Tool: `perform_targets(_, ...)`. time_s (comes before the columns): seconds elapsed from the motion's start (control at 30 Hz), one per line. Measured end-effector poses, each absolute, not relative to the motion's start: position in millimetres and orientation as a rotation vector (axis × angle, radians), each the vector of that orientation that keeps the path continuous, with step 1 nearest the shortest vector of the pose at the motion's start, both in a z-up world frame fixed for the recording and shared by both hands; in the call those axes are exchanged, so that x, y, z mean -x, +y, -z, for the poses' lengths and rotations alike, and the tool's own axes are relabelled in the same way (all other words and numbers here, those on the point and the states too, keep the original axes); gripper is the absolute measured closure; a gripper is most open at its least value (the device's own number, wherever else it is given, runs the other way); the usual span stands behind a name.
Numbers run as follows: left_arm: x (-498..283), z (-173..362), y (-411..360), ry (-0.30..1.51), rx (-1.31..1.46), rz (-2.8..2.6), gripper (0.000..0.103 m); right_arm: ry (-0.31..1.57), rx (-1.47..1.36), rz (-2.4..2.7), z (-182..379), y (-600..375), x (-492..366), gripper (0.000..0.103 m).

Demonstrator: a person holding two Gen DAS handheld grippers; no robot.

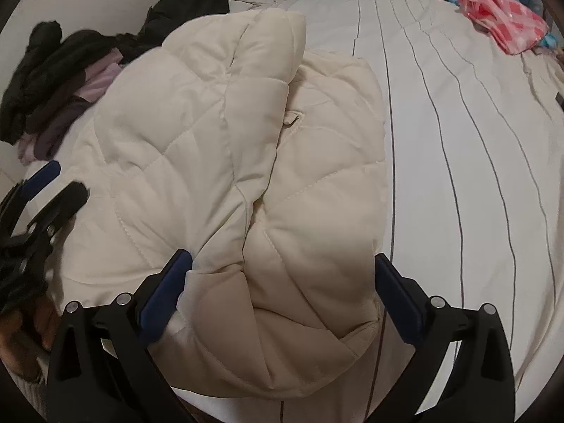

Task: Fold large clothes
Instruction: 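Press the folded jacket bundle flat with both open grippers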

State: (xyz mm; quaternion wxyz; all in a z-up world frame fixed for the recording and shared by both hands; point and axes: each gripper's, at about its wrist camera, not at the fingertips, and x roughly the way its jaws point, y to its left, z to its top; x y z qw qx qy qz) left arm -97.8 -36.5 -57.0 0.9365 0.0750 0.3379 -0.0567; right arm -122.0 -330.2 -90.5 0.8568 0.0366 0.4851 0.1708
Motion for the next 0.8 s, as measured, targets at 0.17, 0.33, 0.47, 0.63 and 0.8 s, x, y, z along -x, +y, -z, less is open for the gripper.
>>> perform_targets(0.17,87,67,-42,0.758,-0.144,0.069,0.006,0.996,0.034,-0.299,90,-307,133,0.007)
perform_targets(0.33,90,69,-42,0.754,-0.129,0.066,0.006,1.030,-0.004,-0.313,93,-310,128,0.007)
perform_targets(0.47,91,68,-36,0.754,-0.101,0.070,0.006,1.065,-0.022,-0.340,76,-300,118,0.007)
perform_targets(0.63,89,68,-29,0.758,-0.064,0.091,0.006,0.912,-0.051,-0.322,24,-303,108,0.007)
perform_targets(0.8,90,68,-28,0.757,-0.051,0.101,0.006,0.966,-0.036,-0.266,51,-281,52,0.007)
